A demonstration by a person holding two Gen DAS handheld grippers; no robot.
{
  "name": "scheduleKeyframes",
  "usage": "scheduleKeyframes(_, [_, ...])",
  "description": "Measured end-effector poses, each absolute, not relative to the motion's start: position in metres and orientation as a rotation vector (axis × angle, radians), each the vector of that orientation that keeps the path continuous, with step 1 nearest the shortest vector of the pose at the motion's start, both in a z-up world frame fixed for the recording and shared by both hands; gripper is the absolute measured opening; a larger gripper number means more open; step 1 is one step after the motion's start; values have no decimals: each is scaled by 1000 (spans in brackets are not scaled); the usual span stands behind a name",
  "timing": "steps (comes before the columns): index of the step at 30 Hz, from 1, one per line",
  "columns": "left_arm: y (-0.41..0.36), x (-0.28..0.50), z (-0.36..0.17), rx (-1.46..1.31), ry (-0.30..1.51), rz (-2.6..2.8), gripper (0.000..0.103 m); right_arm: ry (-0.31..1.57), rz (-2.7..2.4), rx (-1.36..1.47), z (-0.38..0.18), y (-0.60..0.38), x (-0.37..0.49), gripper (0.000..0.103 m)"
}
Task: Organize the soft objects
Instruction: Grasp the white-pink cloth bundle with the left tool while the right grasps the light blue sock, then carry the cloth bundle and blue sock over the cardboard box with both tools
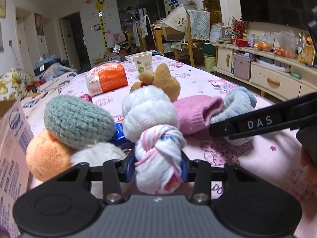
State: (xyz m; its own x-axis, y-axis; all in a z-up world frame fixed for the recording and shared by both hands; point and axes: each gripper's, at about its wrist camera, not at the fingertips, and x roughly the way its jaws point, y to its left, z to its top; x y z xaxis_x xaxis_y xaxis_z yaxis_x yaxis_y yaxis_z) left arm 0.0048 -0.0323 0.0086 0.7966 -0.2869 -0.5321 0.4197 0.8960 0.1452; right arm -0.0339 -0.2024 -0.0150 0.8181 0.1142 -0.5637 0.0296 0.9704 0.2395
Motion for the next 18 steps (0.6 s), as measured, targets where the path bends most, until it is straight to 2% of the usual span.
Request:
scheduleKeyframes(4, [-30, 5, 9, 240, 537, -388, 41, 609, 37, 239, -14, -201, -35, 72])
scheduleKeyframes(7, [-28, 4, 11, 223, 549, -390, 41, 600, 31, 229, -12, -201, -37, 59])
scheduleKeyframes(8, [-27, 3, 11, 220, 551, -393, 41, 597, 31, 224, -11, -201, -38, 45])
scheduleKeyframes(9, [-27, 2, 12, 220, 552, -396, 41, 593, 35, 220, -10, -201, -38, 39])
scheduleKeyframes(13, [-25, -2, 16, 209, 547, -404, 41, 582, 25, 179, -7, -199, -41, 34])
scheduleKeyframes(18, [-21, -7, 25, 187, 524, -406, 41, 549, 23, 158, 2, -197, -50, 22])
